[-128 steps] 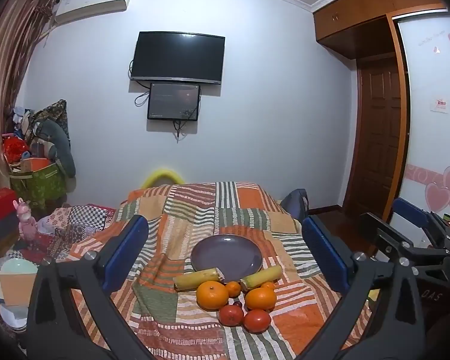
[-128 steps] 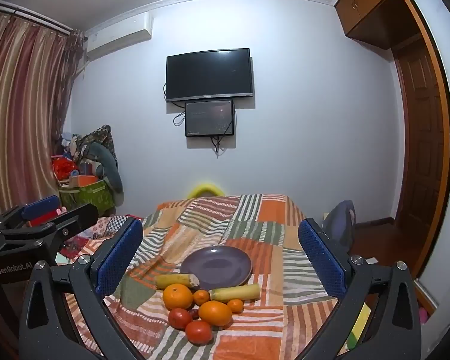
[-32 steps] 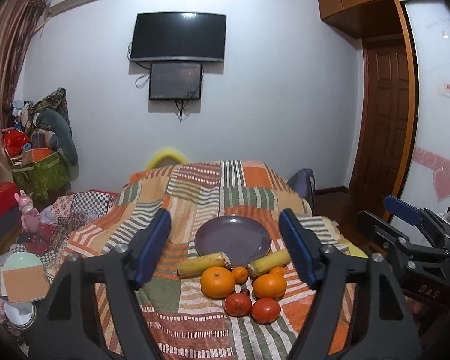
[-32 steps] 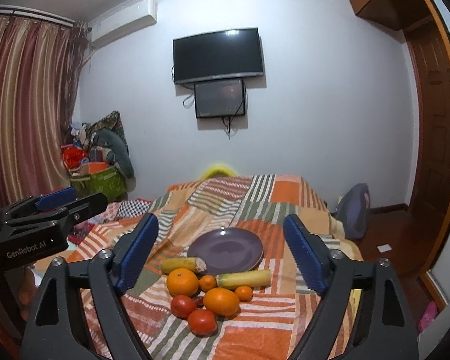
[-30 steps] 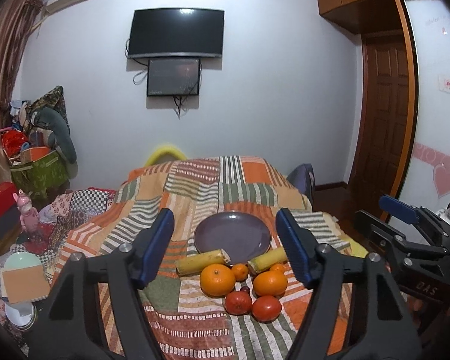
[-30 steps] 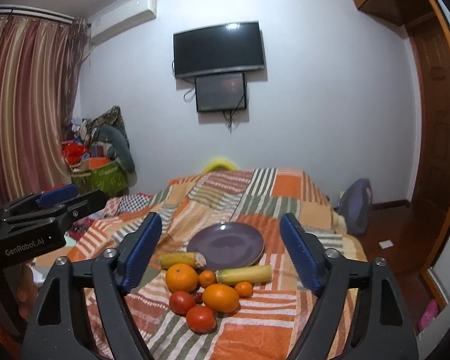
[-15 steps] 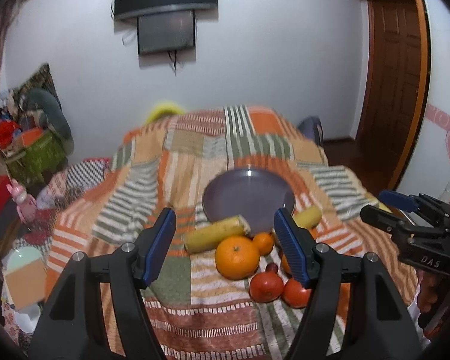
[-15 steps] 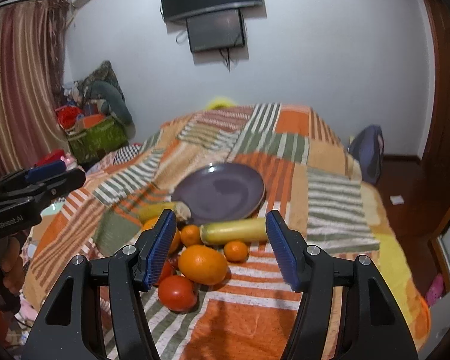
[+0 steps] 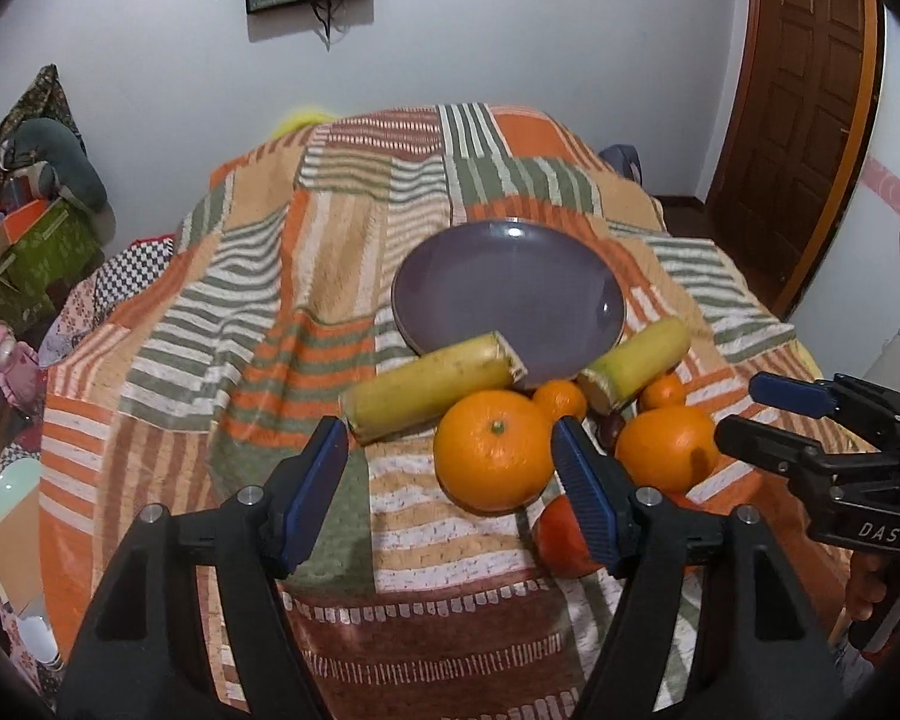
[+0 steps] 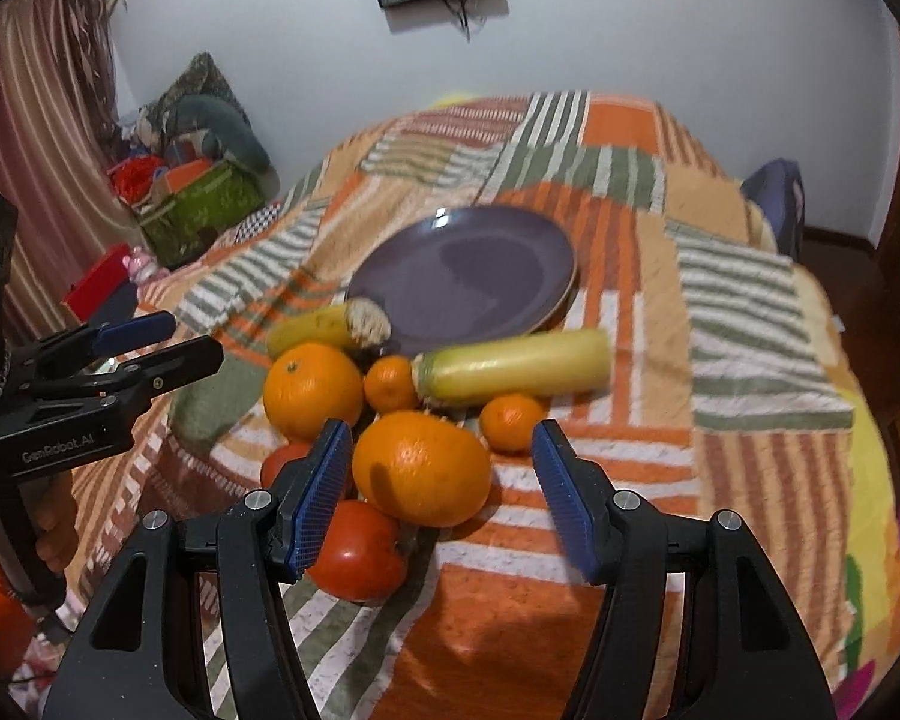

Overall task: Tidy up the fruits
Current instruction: 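Close right gripper on large orange while left gripper closes on another orange, then lift both held oranges and carry them over the purple plate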

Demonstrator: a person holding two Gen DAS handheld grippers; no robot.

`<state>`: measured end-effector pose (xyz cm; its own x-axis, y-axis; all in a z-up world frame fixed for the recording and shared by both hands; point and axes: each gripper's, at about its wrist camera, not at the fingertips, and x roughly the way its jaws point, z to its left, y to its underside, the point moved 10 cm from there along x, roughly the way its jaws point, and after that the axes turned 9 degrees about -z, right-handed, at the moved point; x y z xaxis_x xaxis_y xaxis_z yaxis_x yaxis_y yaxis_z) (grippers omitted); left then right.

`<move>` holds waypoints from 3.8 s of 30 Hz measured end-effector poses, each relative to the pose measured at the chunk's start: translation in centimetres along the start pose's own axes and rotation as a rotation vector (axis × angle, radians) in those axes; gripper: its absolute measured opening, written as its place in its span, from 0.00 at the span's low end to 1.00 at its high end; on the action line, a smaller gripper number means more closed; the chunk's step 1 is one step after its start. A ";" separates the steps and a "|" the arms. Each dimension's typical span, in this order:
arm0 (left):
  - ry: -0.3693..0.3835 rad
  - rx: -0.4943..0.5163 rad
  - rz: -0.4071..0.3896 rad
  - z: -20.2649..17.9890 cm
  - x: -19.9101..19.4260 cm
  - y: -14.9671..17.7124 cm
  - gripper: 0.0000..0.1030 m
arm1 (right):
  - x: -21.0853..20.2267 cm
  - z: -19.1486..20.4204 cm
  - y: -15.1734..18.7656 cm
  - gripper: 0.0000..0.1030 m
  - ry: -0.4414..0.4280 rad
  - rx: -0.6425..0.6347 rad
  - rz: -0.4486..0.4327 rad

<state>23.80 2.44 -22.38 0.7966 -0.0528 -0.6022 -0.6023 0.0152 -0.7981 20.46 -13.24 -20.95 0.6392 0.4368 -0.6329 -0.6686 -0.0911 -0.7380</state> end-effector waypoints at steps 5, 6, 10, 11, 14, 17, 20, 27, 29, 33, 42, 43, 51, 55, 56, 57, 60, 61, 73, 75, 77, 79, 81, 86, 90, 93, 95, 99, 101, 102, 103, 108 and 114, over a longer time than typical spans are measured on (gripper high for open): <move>0.014 -0.007 0.034 0.3 0.8 1.1 0.72 | 1.8 0.0 1.4 0.57 -0.018 0.039 0.076; 0.018 -0.007 0.039 0.3 0.9 1.3 0.72 | 2.2 0.1 1.8 0.57 -0.021 0.040 0.094; 0.021 0.001 0.049 0.2 1.3 1.8 0.78 | 3.3 0.3 2.4 0.61 -0.020 0.040 0.129; 0.024 0.004 0.052 0.2 1.4 1.9 0.78 | 3.5 0.3 2.5 0.62 -0.017 0.041 0.139; 0.030 0.006 0.070 0.2 2.0 2.2 0.78 | 4.3 0.3 3.0 0.62 -0.019 0.047 0.167; 0.034 0.004 0.083 0.2 2.5 2.4 0.78 | 4.9 0.2 3.5 0.62 -0.038 0.082 0.184; 0.039 0.003 0.095 0.1 3.0 2.5 0.78 | 4.9 0.2 3.4 0.61 -0.053 0.095 0.188; 0.054 0.001 0.133 -0.6 4.6 2.9 0.78 | 4.0 0.1 2.9 0.60 -0.037 0.068 0.158; 0.051 0.002 0.151 -0.8 5.2 3.1 0.78 | 3.5 -0.1 2.6 0.60 -0.040 0.080 0.143; 0.075 -0.005 0.184 -1.5 6.4 3.2 0.78 | 2.6 -0.9 1.9 0.60 -0.027 0.092 0.117; 0.112 -0.035 0.223 -2.6 8.4 3.8 0.75 | 1.7 -1.9 1.1 0.60 0.007 0.111 0.088; 0.110 -0.041 0.223 -2.5 8.5 3.8 0.72 | 1.6 -2.0 1.1 0.60 0.008 0.110 0.086; 0.110 -0.022 0.203 -2.5 7.6 3.6 0.67 | 2.0 -1.8 1.0 0.60 0.007 0.110 0.090; 0.110 -0.016 0.189 -2.5 6.5 3.3 0.67 | 1.7 -1.6 0.6 0.60 0.005 0.096 0.083; 0.110 -0.016 0.183 -2.4 6.2 3.1 0.67 | 1.6 -1.6 0.5 0.60 0.005 0.093 0.079; 0.114 -0.019 0.176 -2.2 5.9 2.8 0.67 | 1.5 -1.5 0.2 0.60 0.005 0.090 0.071; 0.116 -0.019 0.147 -2.0 4.7 1.9 0.67 | 1.2 -1.5 -0.6 0.60 0.012 0.074 0.056; 0.113 -0.015 0.136 -2.0 4.2 1.6 0.67 | 1.1 -1.6 -0.9 0.60 0.016 0.066 0.047; 0.097 -0.002 0.008 -1.4 0.4 -3.6 0.67 | 0.1 -2.1 -5.8 0.60 0.057 -0.013 -0.058; 0.093 0.000 -0.010 -1.3 0.2 -4.5 0.67 | 0.2 -2.1 -6.5 0.60 0.060 -0.027 -0.072; 0.098 -0.009 -0.027 -1.3 -0.1 -5.4 0.67 | 0.3 -2.1 -7.2 0.60 0.065 -0.037 -0.089; 0.101 -0.010 -0.048 -1.3 -0.3 -6.4 0.67 | 0.5 -2.1 -8.0 0.60 0.076 -0.058 -0.104; 0.092 -0.003 -0.072 -1.3 -0.4 -7.5 0.67 | 0.7 -2.0 -8.8 0.60 0.084 -0.077 -0.117; 0.090 -0.008 -0.102 -1.3 0.0 -9.4 0.67 | 1.3 -2.1 -10.5 0.60 0.094 -0.108 -0.148; 0.090 -0.014 -0.103 -1.2 1.3 -10.5 0.67 | 1.9 -2.4 -11.4 0.60 0.102 -0.123 -0.163; 0.074 0.004 -0.105 -1.2 2.2 -11.0 0.67 | 2.5 -2.6 -12.0 0.60 0.105 -0.128 -0.168; 0.065 0.007 -0.102 -1.0 3.0 -11.4 0.67 | 2.9 -2.9 -12.5 0.60 0.107 -0.130 -0.174; 0.043 0.008 -0.088 -0.5 4.8 -12.0 0.67 | 3.8 -3.6 -13.5 0.60 0.124 -0.141 -0.185; 0.037 0.010 -0.079 -0.3 5.8 -12.3 0.67 | 4.5 -3.8 -13.9 0.60 0.127 -0.144 -0.183; 0.036 0.012 -0.073 -0.2 6.3 -12.4 0.67 | 4.7 -3.9 -13.9 0.60 0.127 -0.144 -0.180; 0.034 0.014 -0.068 -0.2 6.8 -12.4 0.67 | 5.1 -3.9 -14.0 0.60 0.125 -0.145 -0.175; 0.024 0.028 -0.025 0.3 9.8 -12.3 0.67 | 7.6 -4.0 -13.5 0.60 0.110 -0.151 -0.134; 0.042 -0.009 0.067 0.9 13.8 -11.2 0.67 | 11.4 -4.5 -11.7 0.60 0.078 -0.147 -0.050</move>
<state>41.60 2.45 -21.73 0.7519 -0.0937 -0.6526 -0.6547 0.0111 -0.7558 37.28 -11.18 -20.60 0.7017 0.3741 -0.6064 -0.5760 -0.2031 -0.7918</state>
